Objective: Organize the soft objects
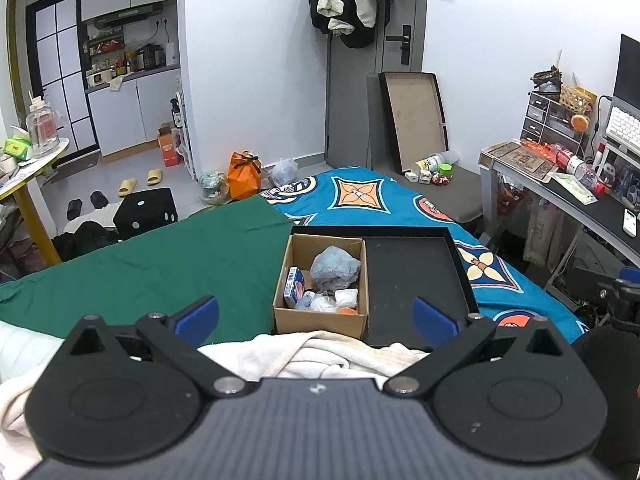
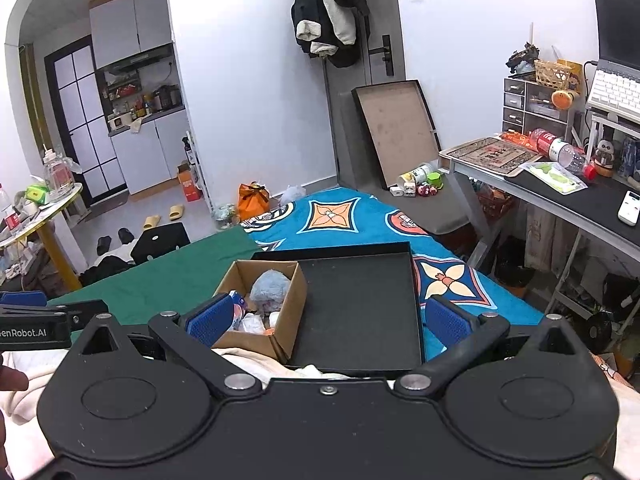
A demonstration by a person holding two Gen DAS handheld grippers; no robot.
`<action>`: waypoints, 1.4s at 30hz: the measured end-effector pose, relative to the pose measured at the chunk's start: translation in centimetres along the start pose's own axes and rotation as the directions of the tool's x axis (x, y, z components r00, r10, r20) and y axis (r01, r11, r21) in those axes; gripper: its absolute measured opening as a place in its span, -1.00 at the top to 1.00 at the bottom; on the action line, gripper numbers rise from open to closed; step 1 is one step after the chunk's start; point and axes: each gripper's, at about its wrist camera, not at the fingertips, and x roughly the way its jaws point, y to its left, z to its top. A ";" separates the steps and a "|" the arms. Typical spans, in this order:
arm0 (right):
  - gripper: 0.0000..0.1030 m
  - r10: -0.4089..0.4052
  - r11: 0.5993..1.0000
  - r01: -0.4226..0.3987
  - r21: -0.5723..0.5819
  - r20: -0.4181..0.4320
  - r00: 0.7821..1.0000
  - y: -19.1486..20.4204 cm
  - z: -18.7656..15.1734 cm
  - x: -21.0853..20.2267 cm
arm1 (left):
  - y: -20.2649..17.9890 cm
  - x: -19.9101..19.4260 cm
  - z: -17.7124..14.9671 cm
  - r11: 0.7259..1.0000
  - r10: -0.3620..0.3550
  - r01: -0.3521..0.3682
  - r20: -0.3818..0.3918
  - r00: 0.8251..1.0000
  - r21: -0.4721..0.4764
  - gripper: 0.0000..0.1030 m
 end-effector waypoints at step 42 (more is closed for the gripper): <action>-1.00 0.008 1.000 -0.007 0.025 -0.038 0.999 -0.5 -0.5 1.7 | -0.9 1.9 -0.4 0.999 -0.001 0.002 -0.018 1.000 0.044 -0.99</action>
